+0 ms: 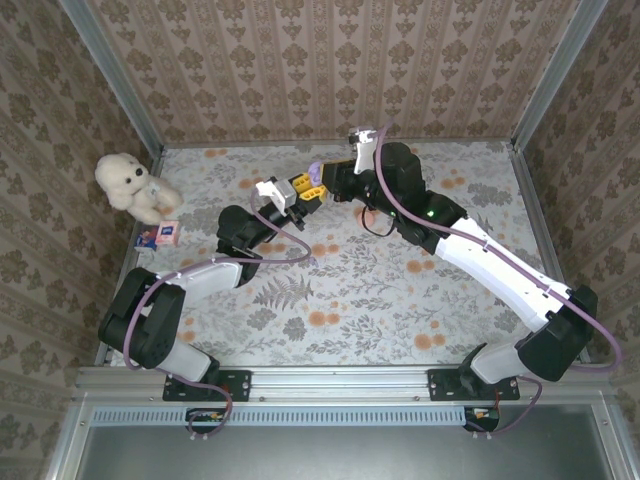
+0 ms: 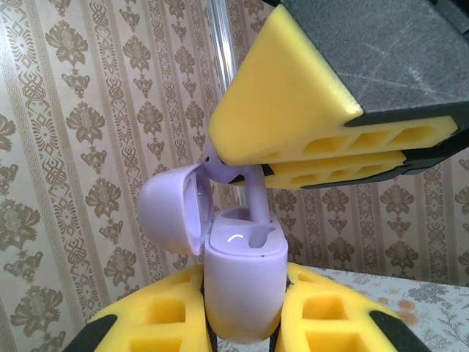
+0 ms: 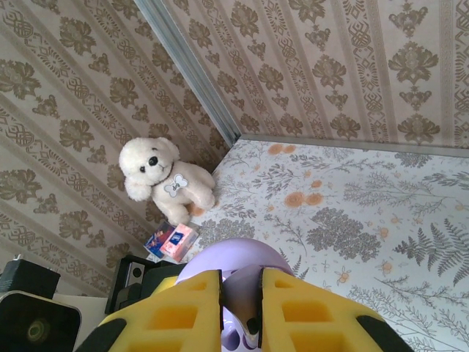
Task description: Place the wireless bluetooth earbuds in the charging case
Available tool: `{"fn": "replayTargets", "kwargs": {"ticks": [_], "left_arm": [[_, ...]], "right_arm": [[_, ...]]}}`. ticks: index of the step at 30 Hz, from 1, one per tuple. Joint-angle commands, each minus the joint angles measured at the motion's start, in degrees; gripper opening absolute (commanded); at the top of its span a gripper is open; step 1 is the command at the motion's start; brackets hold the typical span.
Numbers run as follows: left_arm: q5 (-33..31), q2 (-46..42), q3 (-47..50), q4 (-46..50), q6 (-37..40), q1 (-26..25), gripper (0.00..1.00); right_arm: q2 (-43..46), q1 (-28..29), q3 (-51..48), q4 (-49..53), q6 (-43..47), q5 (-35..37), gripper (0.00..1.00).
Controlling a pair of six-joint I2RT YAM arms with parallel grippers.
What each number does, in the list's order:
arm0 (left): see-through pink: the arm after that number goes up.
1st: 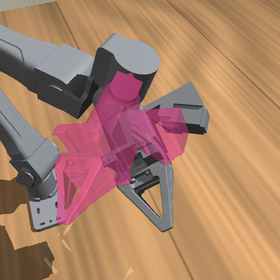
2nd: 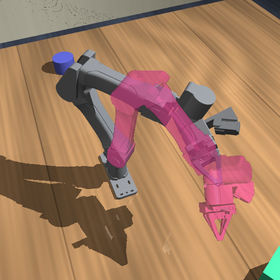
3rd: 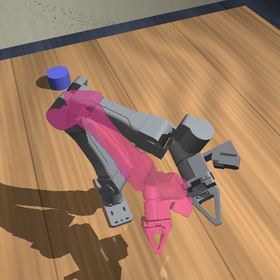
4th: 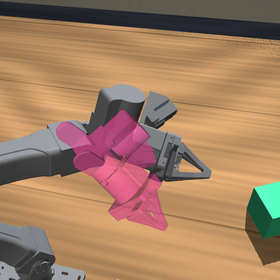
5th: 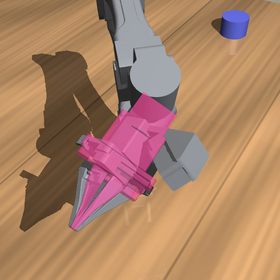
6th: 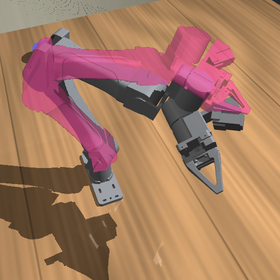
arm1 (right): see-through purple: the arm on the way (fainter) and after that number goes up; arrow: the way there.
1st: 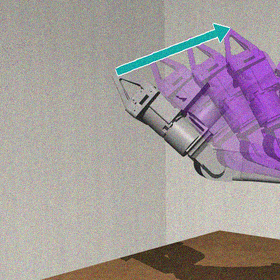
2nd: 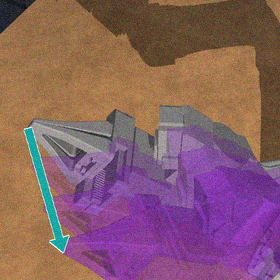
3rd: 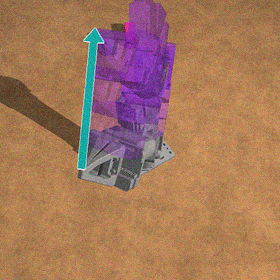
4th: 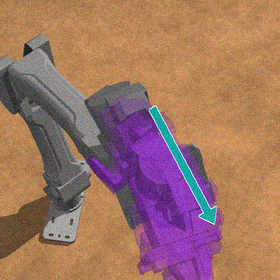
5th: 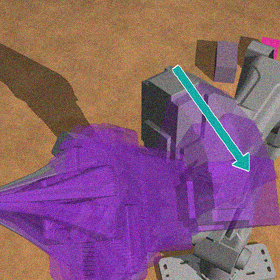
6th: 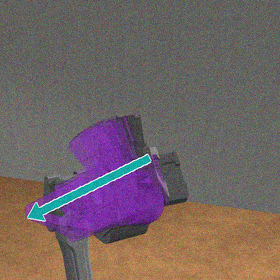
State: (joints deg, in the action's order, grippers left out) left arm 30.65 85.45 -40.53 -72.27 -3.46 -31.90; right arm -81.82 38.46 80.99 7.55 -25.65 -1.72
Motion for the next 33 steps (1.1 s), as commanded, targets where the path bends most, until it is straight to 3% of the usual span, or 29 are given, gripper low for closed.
{"fn": "replayTargets", "kwargs": {"ticks": [1, 33], "left_arm": [[1.15, -0.72, -1.21, -2.08, -1.11, -0.53, 0.00], [-0.57, 0.31, -1.32, -1.99, -1.37, -0.62, 0.00]], "right_arm": [[-0.22, -0.14, -0.73, -0.15, 0.58, 1.71, 0.18], [-3.21, 2.06, 1.62, 6.36, 4.48, 4.20, 0.18]]}}
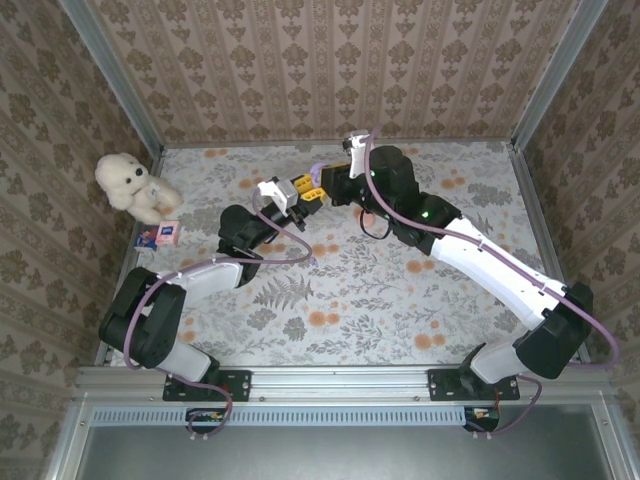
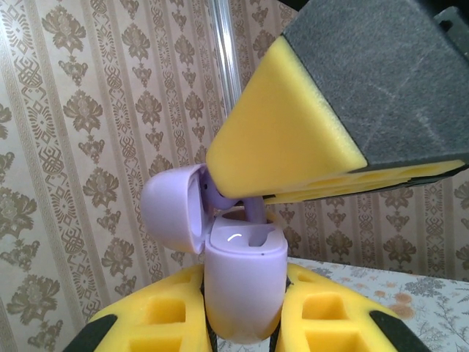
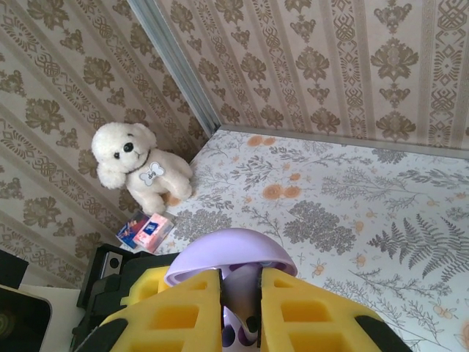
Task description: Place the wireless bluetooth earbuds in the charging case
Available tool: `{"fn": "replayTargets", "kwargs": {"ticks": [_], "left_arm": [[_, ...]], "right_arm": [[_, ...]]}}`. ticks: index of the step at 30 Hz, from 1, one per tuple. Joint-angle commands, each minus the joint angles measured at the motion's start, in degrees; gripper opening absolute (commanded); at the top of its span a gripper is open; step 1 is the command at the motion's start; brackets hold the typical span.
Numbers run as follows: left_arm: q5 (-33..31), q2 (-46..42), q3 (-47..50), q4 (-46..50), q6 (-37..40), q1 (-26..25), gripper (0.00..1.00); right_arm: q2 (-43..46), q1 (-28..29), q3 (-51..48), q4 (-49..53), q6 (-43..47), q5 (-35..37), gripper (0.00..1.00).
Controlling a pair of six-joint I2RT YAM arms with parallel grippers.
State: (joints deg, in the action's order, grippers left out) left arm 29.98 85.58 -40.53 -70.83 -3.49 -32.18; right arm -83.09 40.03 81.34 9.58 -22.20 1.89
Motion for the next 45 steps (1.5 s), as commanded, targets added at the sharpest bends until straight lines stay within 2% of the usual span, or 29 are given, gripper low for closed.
{"fn": "replayTargets", "kwargs": {"ticks": [1, 11, 21, 31, 37, 41, 45], "left_arm": [[0.07, 0.19, -1.32, -3.44, -1.35, -0.34, 0.00], [-0.47, 0.46, -0.94, -3.36, -1.46, -0.34, 0.00], [-0.80, 0.52, -0.38, -3.44, -1.64, -0.34, 0.00], [-2.65, 0.42, 0.14, -3.44, -1.13, -0.20, 0.00], [-5.09, -0.92, 1.74, -3.44, -0.99, 1.62, 0.00], [-5.98, -2.19, 3.06, -3.44, -1.06, 3.70, 0.00], [-6.69, -3.56, 4.09, -3.35, -0.94, 5.61, 0.00]], "right_arm": [[-2.14, 0.48, 1.51, 4.62, 0.98, 0.62, 0.18], [-2.70, -0.06, 4.86, 7.70, -0.25, 3.71, 0.41], [1.09, -4.25, 5.83, 7.46, -3.80, 1.48, 0.61], [5.20, -6.63, 2.20, 7.65, -6.50, 0.04, 0.65], [7.12, -6.61, -5.87, 10.76, -7.49, -0.22, 0.65], [4.39, -5.82, -11.78, 12.78, -9.07, -2.88, 0.64], [-3.82, -2.78, -13.02, 14.45, -10.17, -4.10, 0.62]]}}
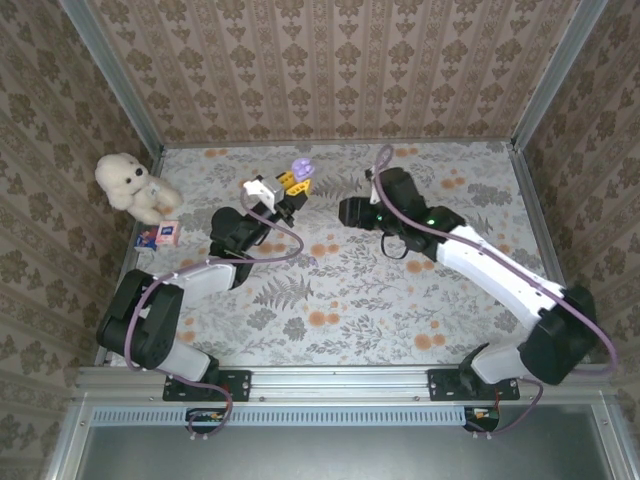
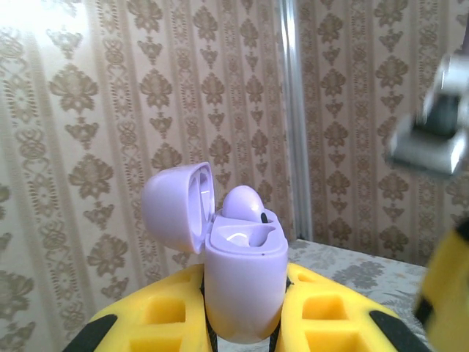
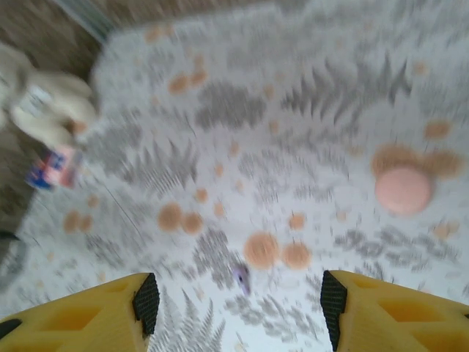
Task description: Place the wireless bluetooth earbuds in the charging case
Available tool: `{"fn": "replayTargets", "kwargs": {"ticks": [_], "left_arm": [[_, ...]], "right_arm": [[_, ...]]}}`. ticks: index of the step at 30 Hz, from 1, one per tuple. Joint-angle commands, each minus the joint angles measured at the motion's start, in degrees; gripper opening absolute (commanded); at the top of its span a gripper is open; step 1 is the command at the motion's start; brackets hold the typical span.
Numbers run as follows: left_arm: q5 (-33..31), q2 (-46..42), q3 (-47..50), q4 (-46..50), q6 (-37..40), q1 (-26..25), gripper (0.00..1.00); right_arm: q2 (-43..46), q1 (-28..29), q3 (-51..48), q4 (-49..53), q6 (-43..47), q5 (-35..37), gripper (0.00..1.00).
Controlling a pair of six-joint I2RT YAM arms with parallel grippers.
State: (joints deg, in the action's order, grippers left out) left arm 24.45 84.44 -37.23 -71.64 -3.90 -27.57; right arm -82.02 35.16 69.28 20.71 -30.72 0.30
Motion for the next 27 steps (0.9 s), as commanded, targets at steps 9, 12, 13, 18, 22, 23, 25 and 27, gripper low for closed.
{"fn": "replayTargets", "kwargs": {"ticks": [9, 12, 13, 18, 22, 23, 25, 27], "left_arm": [[-1.64, -6.08, 2.78, -1.36, -0.47, 5.13, 0.00], [-1.68, -6.80, 3.39, -1.22, -0.50, 6.01, 0.00], [-1.68, -6.83, 3.55, -1.23, -0.58, 6.16, 0.00], [-1.77, -7.19, 4.01, -1.32, -0.80, 6.85, 0.00], [-1.77, -7.41, 4.27, -1.32, -0.83, 7.32, 0.00], [-1.77, -7.50, 4.27, -1.37, -0.86, 7.35, 0.00], [-1.77, -7.54, 4.36, -1.32, -1.01, 7.58, 0.00], [-1.77, -7.55, 4.40, -1.31, -1.11, 7.63, 0.00]], "right_arm": [[-23.43, 6.56, 7.10, 6.67, 7.09, -2.52, 0.56], [-27.18, 6.67, 9.13, 6.99, 9.60, -3.52, 0.54], [-28.28, 6.60, 9.74, 7.04, 10.29, -3.75, 0.54], [-32.36, 6.80, 12.59, 7.20, 12.56, -4.42, 0.53], [-35.29, 7.03, 15.33, 7.65, 13.29, -5.05, 0.51], [-35.76, 7.10, 15.94, 7.91, 13.41, -5.10, 0.51], [-37.04, 7.26, 17.28, 8.50, 13.87, -4.98, 0.50], [-38.40, 7.60, 18.69, 9.37, 14.29, -4.33, 0.50]]}}
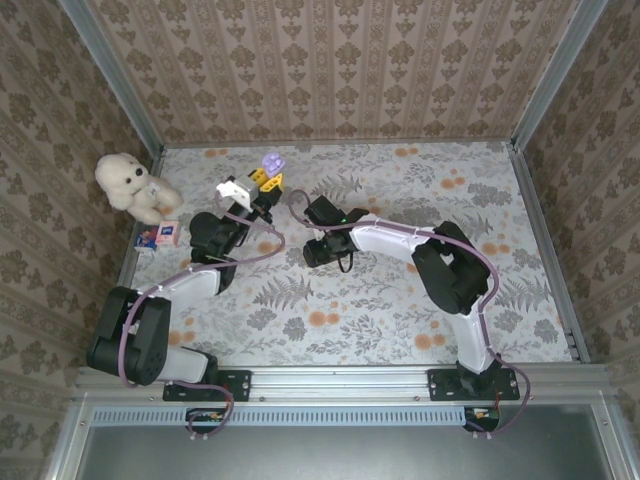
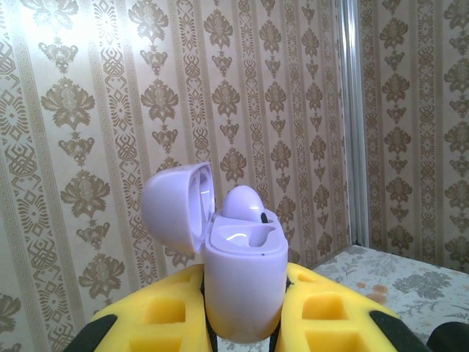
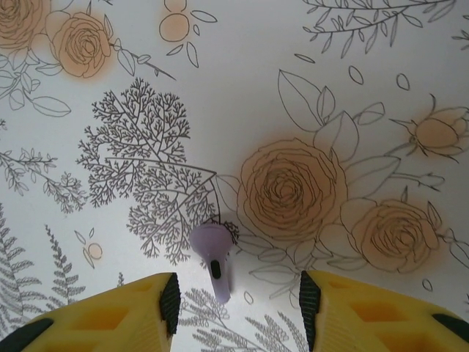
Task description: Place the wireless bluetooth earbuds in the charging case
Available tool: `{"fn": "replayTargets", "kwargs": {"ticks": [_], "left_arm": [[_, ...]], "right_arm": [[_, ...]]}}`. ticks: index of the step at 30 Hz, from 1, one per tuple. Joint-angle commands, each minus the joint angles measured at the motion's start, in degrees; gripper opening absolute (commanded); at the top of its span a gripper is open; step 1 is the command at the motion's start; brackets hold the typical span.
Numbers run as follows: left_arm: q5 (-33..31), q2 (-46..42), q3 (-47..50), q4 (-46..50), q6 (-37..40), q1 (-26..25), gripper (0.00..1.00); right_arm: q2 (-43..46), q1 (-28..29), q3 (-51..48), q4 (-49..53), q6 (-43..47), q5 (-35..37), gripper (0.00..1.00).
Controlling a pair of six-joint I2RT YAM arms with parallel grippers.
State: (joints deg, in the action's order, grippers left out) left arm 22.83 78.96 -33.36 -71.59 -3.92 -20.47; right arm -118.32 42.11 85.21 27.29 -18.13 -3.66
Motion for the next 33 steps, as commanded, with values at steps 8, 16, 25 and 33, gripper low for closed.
{"fn": "replayTargets", "kwargs": {"ticks": [8, 16, 25, 33], "left_arm": [[-0.20, -1.88, 0.23, -1.39, -1.60, 0.63, 0.00], [-0.05, -1.62, 0.05, -1.47, -2.05, 0.64, 0.00], [0.11, -1.55, -0.05, -1.49, -2.66, 0.65, 0.00], [0.28, -1.36, -0.02, -1.60, -3.11, 0.63, 0.00]], "right_arm": [[-5.45, 1.51, 6.06, 5.65, 3.08, 1.79, 0.48], [-8.00, 2.84, 9.03, 8.84, 4.55, 4.83, 0.45], [-10.24, 3.16, 11.82, 10.75, 4.75, 7.16, 0.41], [-10.50, 4.33, 12.43, 11.12, 4.34, 10.60, 0.39]]}}
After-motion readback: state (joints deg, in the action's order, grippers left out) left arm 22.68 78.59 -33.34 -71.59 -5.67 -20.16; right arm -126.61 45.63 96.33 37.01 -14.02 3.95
